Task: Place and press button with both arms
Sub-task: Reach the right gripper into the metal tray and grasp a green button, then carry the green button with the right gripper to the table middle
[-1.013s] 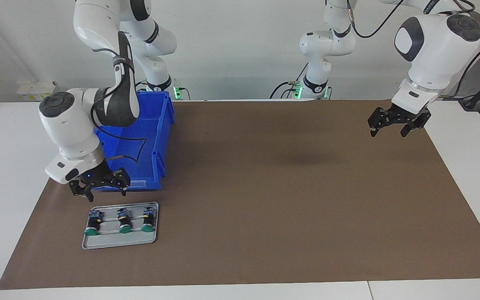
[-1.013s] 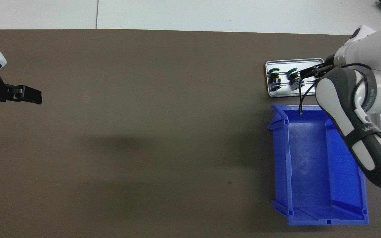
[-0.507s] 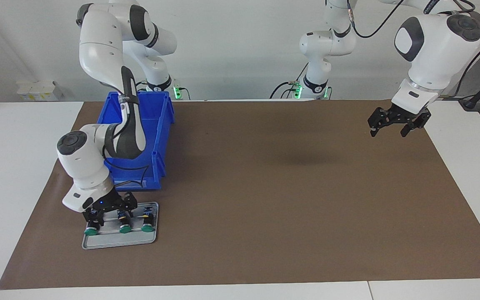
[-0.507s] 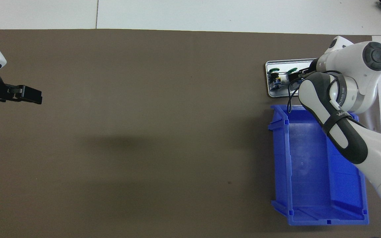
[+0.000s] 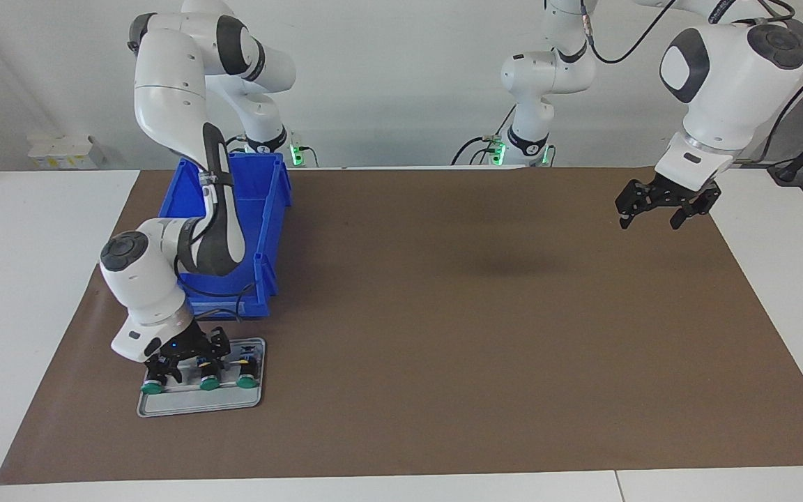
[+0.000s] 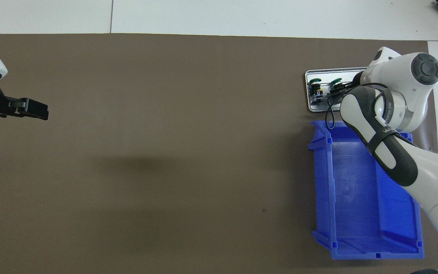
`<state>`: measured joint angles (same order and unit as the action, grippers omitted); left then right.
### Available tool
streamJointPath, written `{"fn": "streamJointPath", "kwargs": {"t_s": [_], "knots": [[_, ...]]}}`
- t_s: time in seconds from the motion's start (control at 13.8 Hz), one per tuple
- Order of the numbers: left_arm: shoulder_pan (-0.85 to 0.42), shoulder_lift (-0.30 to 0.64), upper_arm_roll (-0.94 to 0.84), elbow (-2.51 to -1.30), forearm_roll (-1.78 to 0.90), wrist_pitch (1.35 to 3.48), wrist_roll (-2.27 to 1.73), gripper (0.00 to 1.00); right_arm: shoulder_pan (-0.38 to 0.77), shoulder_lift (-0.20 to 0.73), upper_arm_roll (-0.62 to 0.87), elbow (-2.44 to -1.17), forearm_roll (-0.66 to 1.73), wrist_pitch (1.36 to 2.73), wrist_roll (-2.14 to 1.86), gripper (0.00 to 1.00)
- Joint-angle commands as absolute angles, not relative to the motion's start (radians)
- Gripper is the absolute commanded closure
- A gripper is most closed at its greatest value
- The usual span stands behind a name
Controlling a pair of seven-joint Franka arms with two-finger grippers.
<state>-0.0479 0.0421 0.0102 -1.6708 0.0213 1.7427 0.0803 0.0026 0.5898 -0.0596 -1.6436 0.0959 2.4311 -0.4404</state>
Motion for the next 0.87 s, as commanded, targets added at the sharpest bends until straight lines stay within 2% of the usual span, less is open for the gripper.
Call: {"fn": "streamJointPath", "kwargs": {"t_s": [0.0, 0.36, 0.58, 0.8], "knots": [[-0.052, 0.014, 0.012, -1.707, 0.04, 1.759, 0.08, 0.0, -0.012, 0.577, -0.04, -1.655, 0.117, 2.415, -0.453, 1.0], [-0.051, 0.014, 0.012, -1.707, 0.041, 1.759, 0.08, 0.0, 0.029, 0.56, -0.055, -1.519, 0.072, 2.238, -0.227, 1.0], [-0.051, 0.014, 0.014, -1.707, 0.041, 1.759, 0.08, 0.0, 0.064, 0.505, -0.054, -1.467, -0.063, 2.139, 0.033, 1.0], [-0.052, 0.014, 0.014, -1.707, 0.041, 1.759, 0.08, 0.0, 0.11, 0.444, -0.057, -1.427, -0.081, 1.988, 0.31, 1.0]]}}
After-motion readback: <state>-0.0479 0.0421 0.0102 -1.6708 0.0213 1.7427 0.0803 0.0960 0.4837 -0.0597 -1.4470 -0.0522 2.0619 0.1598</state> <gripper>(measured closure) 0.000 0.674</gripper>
